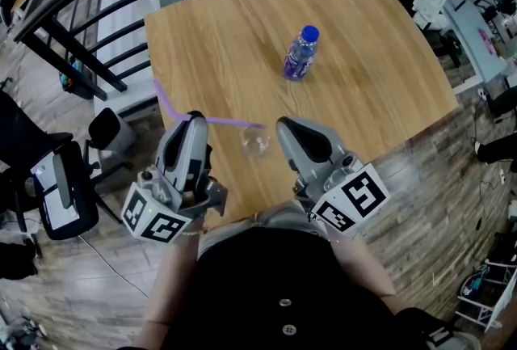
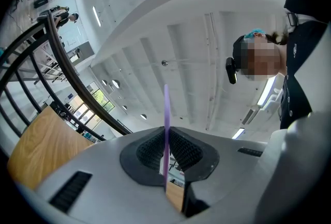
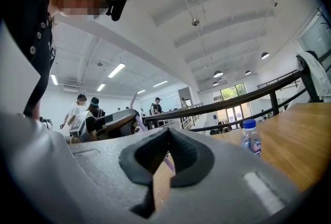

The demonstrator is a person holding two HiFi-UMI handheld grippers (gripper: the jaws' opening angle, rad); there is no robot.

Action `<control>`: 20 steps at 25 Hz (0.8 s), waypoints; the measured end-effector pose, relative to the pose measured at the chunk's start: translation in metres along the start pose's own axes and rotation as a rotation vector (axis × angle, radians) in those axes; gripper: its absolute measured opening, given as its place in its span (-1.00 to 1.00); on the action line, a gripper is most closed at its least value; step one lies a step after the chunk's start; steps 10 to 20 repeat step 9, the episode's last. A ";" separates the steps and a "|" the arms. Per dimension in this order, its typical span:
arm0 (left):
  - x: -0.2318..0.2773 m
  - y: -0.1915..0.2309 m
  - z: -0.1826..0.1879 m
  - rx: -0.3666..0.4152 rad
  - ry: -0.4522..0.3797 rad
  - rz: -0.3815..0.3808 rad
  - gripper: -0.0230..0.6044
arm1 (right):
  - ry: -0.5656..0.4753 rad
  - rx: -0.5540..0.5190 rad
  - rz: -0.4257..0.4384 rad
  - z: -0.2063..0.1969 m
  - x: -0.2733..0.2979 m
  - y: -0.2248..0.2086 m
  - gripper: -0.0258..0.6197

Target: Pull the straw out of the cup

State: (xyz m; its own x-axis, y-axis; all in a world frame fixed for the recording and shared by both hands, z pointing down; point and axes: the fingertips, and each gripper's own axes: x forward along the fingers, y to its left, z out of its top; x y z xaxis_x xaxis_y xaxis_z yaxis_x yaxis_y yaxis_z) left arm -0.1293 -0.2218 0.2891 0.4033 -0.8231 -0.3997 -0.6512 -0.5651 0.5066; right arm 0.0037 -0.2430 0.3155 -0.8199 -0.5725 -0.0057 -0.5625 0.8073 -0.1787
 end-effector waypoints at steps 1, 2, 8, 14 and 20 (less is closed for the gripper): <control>0.000 0.000 0.000 -0.001 0.000 0.000 -0.80 | 0.000 -0.001 0.001 0.000 0.000 0.000 -0.92; -0.001 0.000 -0.001 -0.001 -0.001 0.000 -0.80 | 0.000 -0.002 0.002 -0.001 -0.001 0.001 -0.92; -0.003 -0.002 0.000 -0.005 -0.007 0.005 -0.80 | 0.000 -0.005 -0.001 -0.001 -0.005 0.001 -0.92; -0.004 -0.001 0.000 -0.007 -0.010 0.010 -0.80 | 0.000 -0.005 0.000 -0.001 -0.005 0.002 -0.92; -0.004 -0.001 0.000 -0.007 -0.010 0.010 -0.80 | 0.000 -0.005 0.000 -0.001 -0.005 0.002 -0.92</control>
